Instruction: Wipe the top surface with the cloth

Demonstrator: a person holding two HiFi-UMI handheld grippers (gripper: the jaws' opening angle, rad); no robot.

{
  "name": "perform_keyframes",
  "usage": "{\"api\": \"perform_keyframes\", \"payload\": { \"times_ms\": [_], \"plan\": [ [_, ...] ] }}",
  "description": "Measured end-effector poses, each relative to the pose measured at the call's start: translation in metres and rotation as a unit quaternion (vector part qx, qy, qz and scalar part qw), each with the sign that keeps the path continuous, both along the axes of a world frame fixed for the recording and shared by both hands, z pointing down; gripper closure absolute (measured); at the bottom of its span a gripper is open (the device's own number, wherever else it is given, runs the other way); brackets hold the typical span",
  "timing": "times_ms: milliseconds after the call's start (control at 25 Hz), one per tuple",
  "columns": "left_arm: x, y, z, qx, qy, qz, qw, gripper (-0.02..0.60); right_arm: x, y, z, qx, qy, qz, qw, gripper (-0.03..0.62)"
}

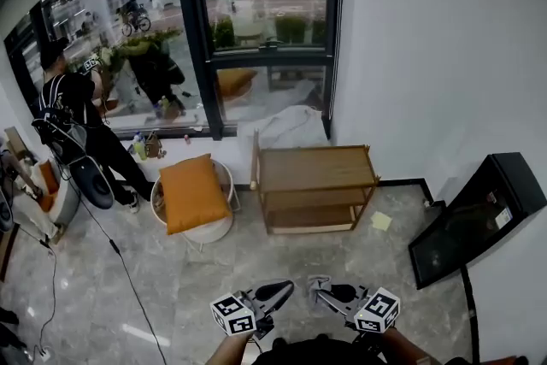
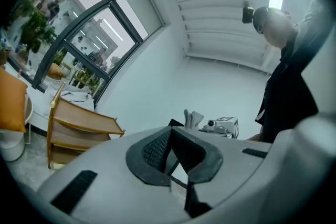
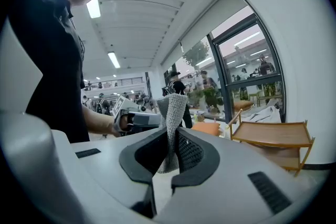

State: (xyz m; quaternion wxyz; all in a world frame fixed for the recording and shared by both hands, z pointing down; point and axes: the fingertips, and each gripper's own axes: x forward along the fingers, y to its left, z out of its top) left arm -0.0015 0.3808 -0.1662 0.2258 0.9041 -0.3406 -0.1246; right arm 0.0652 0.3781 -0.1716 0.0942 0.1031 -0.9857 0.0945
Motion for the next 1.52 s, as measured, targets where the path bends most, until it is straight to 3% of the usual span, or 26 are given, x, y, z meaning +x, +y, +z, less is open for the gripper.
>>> {"api": "perform_keyframes", "payload": {
  "times_ms": [320,560,840,1160,1520],
  "plan": [
    [-0.007,0.001,0.013,0.001,-0.053,-0.005,0.9986,0.569,-0.011,-0.005,-0.003,0.008,-0.014,0.016,1.000,0.559],
    [-0.029,-0.005,0.003,0.013,-0.062,-0.012,0.9979,0.570,-0.030,-0.014,-0.005,0.021,-0.004,0.030,0.999,0.559],
    [-0.045,0.007,0.012,0.014,-0.055,0.005,0.9983,0.570,-0.025,-0.011,-0.004,0.028,0.020,0.072,0.997,0.559],
    [-0.064,0.005,0.024,0.007,-0.029,-0.018,0.9994,0.571,-0.005,-0.015,-0.010,0.035,0.042,0.114,0.992,0.559],
    [-0.045,-0.011,0.052,-0.019,-0.024,-0.025,0.9992,0.571,0.005,-0.040,0.012,0.017,0.046,0.092,0.995,0.559]
  ]
}}
